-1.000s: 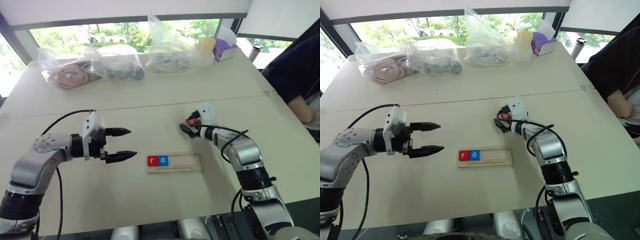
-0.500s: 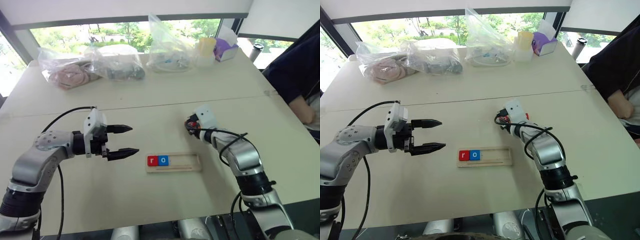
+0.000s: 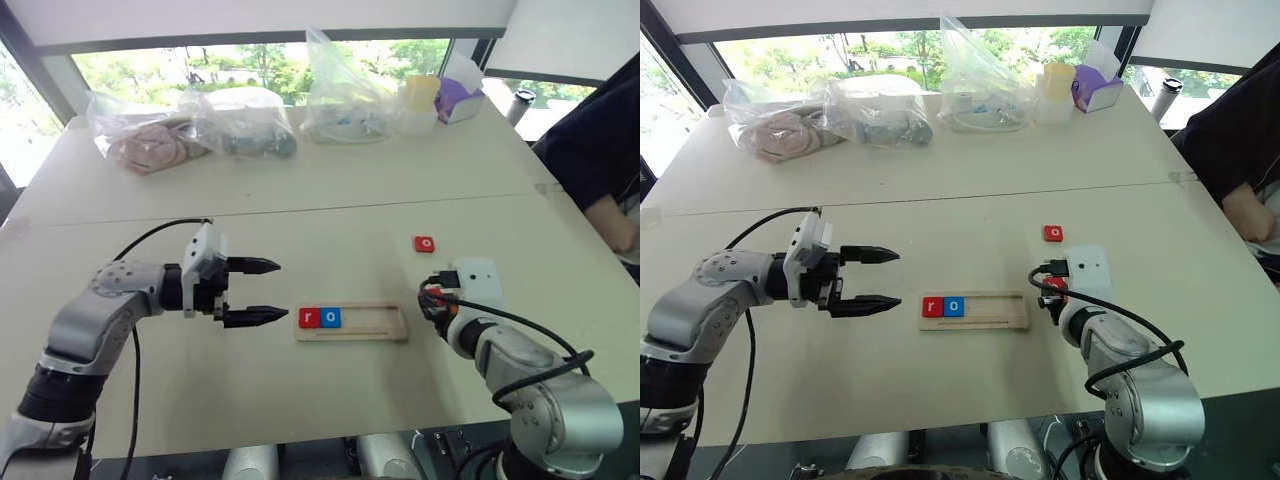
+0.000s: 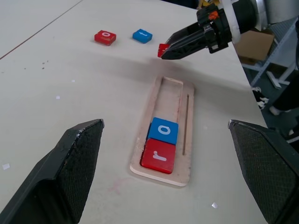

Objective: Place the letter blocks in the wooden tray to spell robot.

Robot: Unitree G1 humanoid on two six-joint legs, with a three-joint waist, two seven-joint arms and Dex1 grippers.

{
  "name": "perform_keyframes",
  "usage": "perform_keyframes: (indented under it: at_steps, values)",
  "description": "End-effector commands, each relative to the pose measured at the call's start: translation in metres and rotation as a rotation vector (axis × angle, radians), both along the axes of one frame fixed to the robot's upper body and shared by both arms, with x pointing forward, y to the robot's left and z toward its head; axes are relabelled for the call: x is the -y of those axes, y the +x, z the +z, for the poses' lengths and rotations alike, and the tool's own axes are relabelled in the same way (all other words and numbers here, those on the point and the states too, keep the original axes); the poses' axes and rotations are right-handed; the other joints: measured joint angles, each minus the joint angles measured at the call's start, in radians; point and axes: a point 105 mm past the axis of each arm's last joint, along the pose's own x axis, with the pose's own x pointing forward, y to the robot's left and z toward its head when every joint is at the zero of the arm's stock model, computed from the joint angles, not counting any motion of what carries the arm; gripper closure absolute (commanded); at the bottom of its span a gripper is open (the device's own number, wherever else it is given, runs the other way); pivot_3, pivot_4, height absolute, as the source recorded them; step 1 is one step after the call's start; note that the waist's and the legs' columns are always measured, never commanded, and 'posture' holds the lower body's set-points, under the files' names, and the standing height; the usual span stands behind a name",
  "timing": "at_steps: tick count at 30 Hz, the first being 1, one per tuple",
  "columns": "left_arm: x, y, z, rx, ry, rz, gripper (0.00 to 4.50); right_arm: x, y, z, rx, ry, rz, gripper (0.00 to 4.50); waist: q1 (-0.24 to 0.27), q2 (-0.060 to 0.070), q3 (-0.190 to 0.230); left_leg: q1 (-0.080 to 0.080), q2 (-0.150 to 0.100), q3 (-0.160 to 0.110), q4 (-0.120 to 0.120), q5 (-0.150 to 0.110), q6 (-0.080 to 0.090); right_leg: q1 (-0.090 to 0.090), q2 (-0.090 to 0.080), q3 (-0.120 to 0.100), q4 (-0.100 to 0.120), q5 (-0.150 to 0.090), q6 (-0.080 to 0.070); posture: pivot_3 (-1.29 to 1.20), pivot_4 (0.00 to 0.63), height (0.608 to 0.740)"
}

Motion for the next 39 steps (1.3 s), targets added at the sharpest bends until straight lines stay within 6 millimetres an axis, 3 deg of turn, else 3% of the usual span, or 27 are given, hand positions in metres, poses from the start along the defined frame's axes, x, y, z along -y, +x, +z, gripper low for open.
perform_keyframes:
  at_steps: [1,4,9,10,11,15,17,18,24,37,39]
  values:
    - [0.002,0.002,0.008,0.047,0.000,-0.021,0.00,0.003,-0.006,-0.006,-0.025,0.019,-0.037,3.32,0.000,0.000,0.000,0.000,0.000,0.000,0.000,0.000,0.000,0.000,0.000,0.000,0.000,0.000,0.000,0.00,0.150,0.740]
    - [0.004,0.002,0.007,0.052,-0.001,-0.022,0.00,0.006,-0.007,-0.011,-0.043,0.026,-0.053,3.32,-0.003,0.000,0.000,-0.001,0.000,0.000,-0.001,0.000,0.000,-0.001,0.000,0.000,0.000,0.002,0.000,0.00,0.150,0.740]
    - [0.004,0.002,0.005,0.055,0.002,-0.018,0.00,0.004,-0.007,-0.006,-0.029,0.018,-0.007,0.90,-0.002,0.000,0.000,-0.001,0.000,-0.001,-0.001,0.000,0.000,0.000,0.000,0.000,0.000,0.002,0.000,0.00,0.150,0.740]
    - [0.003,0.002,0.005,0.056,0.003,-0.017,0.00,0.001,-0.006,0.001,-0.006,-0.016,0.079,0.30,-0.001,0.000,0.000,-0.001,0.000,-0.001,-0.001,0.000,0.000,0.000,0.000,0.000,0.000,0.000,0.002,0.00,0.150,0.740]
    - [0.003,0.002,0.005,0.056,0.004,-0.016,0.00,-0.001,-0.006,0.005,0.006,-0.041,0.141,0.02,0.000,0.000,0.000,-0.001,0.000,-0.001,-0.001,0.000,0.000,0.000,0.000,0.000,0.000,0.000,0.002,0.00,0.150,0.740]
    - [0.002,0.003,0.005,0.058,0.005,-0.015,0.00,0.000,0.000,0.032,0.105,-0.143,0.380,0.02,0.000,0.000,0.000,-0.001,-0.001,0.000,0.000,0.000,0.000,0.001,-0.001,0.000,-0.002,0.000,0.001,0.00,0.150,0.740]
    - [0.004,0.003,0.005,0.058,0.004,-0.021,0.00,-0.001,0.003,0.053,0.202,-0.209,0.619,0.02,-0.001,0.000,0.001,-0.001,-0.001,0.000,0.000,0.000,0.000,0.001,0.000,0.000,-0.002,0.000,0.002,0.00,0.150,0.740]
    - [0.004,0.003,0.005,0.059,0.002,-0.023,0.00,0.000,-0.001,0.053,0.196,-0.214,0.740,0.02,0.000,0.001,0.001,0.000,-0.001,0.000,0.000,0.000,0.000,0.002,0.000,0.000,-0.003,0.000,0.003,0.00,0.150,0.740]
    - [0.009,0.001,0.005,0.064,-0.012,-0.037,0.00,0.027,0.009,0.033,0.129,-0.243,0.971,0.02,0.001,-0.003,0.001,0.002,-0.001,-0.002,-0.001,0.000,0.001,0.007,0.001,-0.002,-0.006,0.001,0.005,0.00,0.150,0.740]
    - [0.010,-0.007,0.007,0.066,-0.020,-0.054,0.00,0.041,0.023,-0.006,0.048,-0.256,1.116,0.02,0.003,-0.003,0.001,0.002,-0.001,-0.001,0.001,0.000,0.001,0.007,0.001,-0.001,-0.006,0.006,0.002,0.00,0.150,0.740]
    - [0.010,-0.009,0.008,0.065,-0.022,-0.058,0.00,0.042,0.024,-0.008,0.046,-0.276,1.123,0.56,0.003,-0.003,0.001,0.002,-0.001,-0.001,0.001,0.000,0.001,0.007,0.001,-0.001,-0.006,0.006,0.002,0.00,0.150,0.740]
